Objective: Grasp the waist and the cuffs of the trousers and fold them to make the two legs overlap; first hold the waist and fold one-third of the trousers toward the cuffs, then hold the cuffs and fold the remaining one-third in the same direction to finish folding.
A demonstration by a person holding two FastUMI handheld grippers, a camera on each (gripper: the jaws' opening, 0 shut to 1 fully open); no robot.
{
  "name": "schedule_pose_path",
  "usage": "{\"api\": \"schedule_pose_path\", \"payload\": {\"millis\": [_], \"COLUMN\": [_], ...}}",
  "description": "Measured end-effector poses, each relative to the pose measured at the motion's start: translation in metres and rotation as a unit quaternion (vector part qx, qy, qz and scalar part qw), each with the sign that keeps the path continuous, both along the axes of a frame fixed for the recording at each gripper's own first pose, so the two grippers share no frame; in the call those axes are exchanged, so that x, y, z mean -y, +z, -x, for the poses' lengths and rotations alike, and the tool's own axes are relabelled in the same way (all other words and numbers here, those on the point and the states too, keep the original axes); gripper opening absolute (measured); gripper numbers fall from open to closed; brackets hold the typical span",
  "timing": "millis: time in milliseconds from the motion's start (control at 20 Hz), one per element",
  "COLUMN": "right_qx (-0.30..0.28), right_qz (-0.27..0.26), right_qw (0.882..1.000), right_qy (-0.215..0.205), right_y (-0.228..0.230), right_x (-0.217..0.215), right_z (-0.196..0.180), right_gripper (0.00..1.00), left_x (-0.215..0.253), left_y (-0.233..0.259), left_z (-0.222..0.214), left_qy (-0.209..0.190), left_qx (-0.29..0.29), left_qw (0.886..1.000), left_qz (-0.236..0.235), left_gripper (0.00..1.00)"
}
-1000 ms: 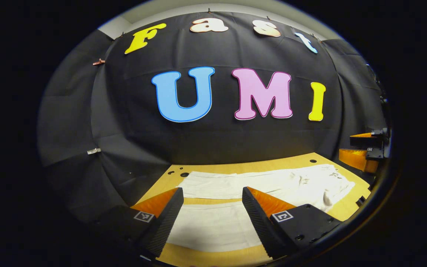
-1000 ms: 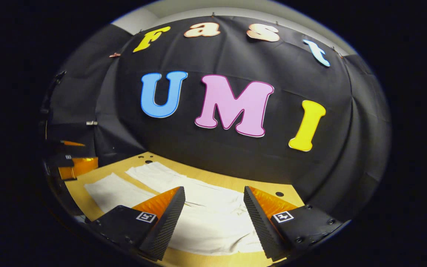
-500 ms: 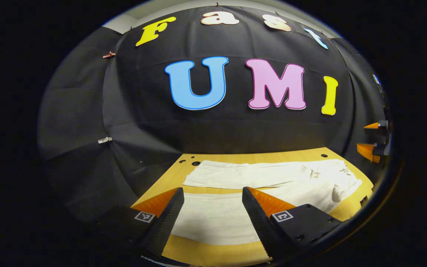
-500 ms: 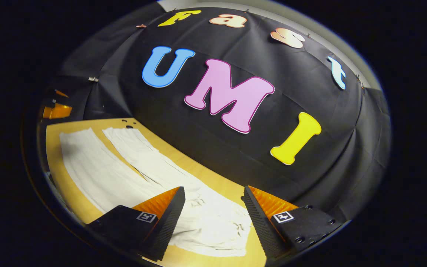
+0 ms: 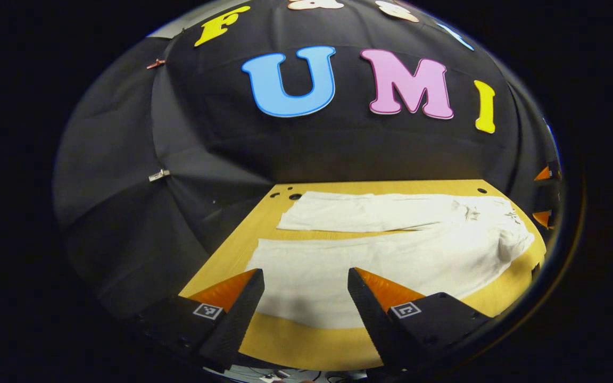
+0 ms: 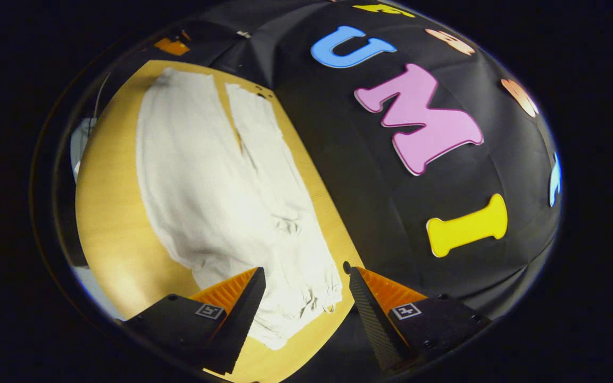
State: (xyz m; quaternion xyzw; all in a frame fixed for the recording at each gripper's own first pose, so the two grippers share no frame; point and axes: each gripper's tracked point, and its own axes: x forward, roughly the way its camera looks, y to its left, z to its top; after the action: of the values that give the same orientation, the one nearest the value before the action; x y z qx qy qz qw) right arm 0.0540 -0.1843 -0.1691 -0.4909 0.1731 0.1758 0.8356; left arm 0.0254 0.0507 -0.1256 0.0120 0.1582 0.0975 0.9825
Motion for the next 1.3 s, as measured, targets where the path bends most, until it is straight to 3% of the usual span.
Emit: {"api": "schedule_pose_path", "payload": {"millis": [150,350,600,800,1000,1050,1150,1300], "right_qx": [-0.048,-0.102,-0.146,-0.165,-0.145,-0.145,-0.130,-0.132], "right_qz": [0.051,0.098,0.146,0.171,0.177,0.182,0.201,0.229], "right_qw": [0.997,0.990,0.978,0.971,0.973,0.972,0.970,0.963], "right_qy": [0.016,-0.014,-0.009,0.000,-0.016,-0.022,-0.030,-0.048], "right_y": [-0.037,-0.082,-0.127,-0.151,-0.150,-0.153,-0.153,-0.163], "right_x": [0.023,0.078,0.116,0.129,0.138,0.141,0.144,0.152], "right_z": [0.011,0.022,0.028,0.030,0.004,-0.003,-0.016,-0.020], "right_gripper": [0.97,0.98,0.97,0.97,0.96,0.99,0.91,0.92], "left_x": [-0.005,-0.008,-0.007,-0.011,-0.007,-0.006,-0.005,-0.015], "left_y": [-0.011,-0.014,-0.023,-0.027,-0.033,-0.034,-0.038,-0.042], "left_z": [0.004,-0.004,-0.011,-0.014,-0.020,-0.021,-0.025,-0.026], "left_qy": [0.000,-0.008,0.011,0.027,0.037,0.038,0.038,0.052], "left_qx": [-0.018,-0.029,-0.046,-0.058,-0.067,-0.068,-0.070,-0.075], "left_qw": [1.000,0.999,0.999,0.998,0.997,0.997,0.997,0.995], "left_qz": [-0.009,-0.038,-0.019,-0.022,-0.017,-0.016,-0.017,-0.027], "left_gripper": [0.99,0.98,0.99,0.98,0.98,0.99,0.99,0.98]}}
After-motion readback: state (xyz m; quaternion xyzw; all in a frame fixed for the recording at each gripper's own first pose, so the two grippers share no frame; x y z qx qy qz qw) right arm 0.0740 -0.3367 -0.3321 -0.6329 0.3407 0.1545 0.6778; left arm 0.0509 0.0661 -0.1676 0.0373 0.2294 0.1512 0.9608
